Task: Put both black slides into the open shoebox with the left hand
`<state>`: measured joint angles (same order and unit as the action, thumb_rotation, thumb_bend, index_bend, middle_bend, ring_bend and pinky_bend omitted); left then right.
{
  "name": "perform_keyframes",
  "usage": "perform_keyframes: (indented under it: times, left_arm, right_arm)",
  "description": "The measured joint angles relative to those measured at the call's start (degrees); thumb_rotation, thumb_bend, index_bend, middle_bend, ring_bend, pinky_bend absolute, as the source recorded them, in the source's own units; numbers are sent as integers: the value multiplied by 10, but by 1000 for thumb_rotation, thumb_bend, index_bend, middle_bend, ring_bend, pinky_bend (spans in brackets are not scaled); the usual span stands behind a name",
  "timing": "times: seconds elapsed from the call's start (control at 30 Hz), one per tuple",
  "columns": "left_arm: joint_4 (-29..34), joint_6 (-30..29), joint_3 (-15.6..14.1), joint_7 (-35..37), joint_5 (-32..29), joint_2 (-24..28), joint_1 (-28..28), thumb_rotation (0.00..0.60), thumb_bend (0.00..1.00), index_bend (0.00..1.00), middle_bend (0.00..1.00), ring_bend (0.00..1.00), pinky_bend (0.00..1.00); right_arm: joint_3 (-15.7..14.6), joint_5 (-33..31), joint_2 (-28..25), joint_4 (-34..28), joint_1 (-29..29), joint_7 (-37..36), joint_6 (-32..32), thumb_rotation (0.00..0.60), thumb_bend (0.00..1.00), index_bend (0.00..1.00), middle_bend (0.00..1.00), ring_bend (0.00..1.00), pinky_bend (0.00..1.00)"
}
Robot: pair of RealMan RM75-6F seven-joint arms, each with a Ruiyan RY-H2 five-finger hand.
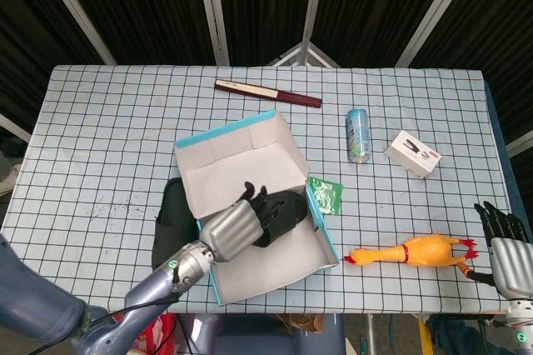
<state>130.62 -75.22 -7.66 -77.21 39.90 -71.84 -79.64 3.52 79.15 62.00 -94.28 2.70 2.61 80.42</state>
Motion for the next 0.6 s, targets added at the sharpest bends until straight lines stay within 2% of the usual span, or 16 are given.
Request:
perform_keyframes:
  times: [0.17, 0.33, 0.53, 0.6]
  left_arm:
    - [25, 15, -14, 151, 59, 86, 70, 600, 122, 46, 258, 115, 248]
    - [27, 24, -50, 288, 192, 153, 156, 600, 122, 81, 331, 158, 293]
    - [-38, 19, -96, 413, 356, 192, 271, 600, 137, 111, 350, 190, 326]
    - [-67, 19, -104, 446, 378, 196, 300, 600, 146, 127, 366, 200, 338]
  right_arm:
    - [1, -3, 1, -2, 1, 5, -1, 600, 162, 0, 52, 92, 67]
    - [0, -2, 1, -3, 1, 5, -2, 600, 162, 0, 52, 92, 67]
    - [0, -4, 1, -3, 2, 8, -5, 600, 162, 0, 52, 92, 67]
    - [-1, -3, 1, -5, 3, 10, -6, 600, 162, 0, 52, 92, 67]
